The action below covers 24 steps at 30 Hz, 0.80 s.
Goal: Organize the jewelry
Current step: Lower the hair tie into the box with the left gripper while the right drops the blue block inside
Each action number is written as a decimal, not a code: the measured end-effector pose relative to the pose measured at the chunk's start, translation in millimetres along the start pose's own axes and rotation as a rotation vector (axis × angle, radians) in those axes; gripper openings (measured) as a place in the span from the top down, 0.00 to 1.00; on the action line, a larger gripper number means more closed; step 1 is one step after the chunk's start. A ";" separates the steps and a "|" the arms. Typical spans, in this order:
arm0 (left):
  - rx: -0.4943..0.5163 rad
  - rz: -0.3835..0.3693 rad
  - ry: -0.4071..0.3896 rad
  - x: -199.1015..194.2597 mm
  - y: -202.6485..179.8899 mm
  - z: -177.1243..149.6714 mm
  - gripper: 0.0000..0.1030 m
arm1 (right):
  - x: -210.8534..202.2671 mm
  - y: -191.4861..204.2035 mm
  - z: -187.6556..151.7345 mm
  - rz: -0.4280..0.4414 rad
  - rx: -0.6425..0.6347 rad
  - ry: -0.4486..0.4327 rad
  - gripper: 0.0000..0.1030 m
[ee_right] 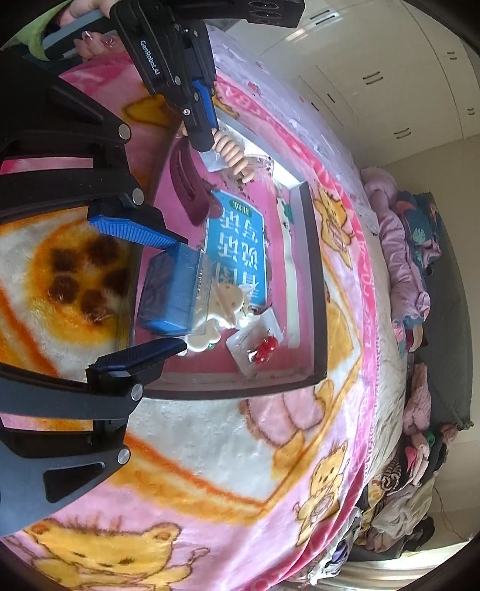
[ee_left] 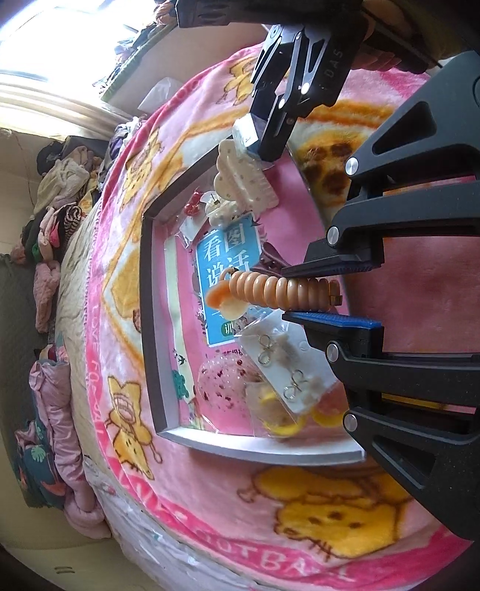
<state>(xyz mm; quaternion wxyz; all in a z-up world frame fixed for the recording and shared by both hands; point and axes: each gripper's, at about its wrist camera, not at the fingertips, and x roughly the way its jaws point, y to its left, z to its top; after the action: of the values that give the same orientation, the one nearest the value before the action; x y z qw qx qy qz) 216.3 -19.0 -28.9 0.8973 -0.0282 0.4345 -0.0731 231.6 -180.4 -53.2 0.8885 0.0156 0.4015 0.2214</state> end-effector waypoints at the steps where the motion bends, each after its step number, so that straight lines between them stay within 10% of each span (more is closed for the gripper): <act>1: 0.001 0.003 0.001 1.2 -0.1 0.4 0.89 | 0.4 -0.7 0.2 0.001 0.002 0.000 0.53; 24: -0.008 0.031 -0.078 -56.5 -5.5 -19.9 0.48 | -59.5 19.6 -15.1 -0.039 -0.025 -0.094 0.13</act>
<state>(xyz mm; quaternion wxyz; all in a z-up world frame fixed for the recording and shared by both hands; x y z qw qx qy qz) 165.5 -15.4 3.2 0.9145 -0.0276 0.3997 -0.0562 178.8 -189.1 -17.3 0.9106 0.0069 0.3570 0.2083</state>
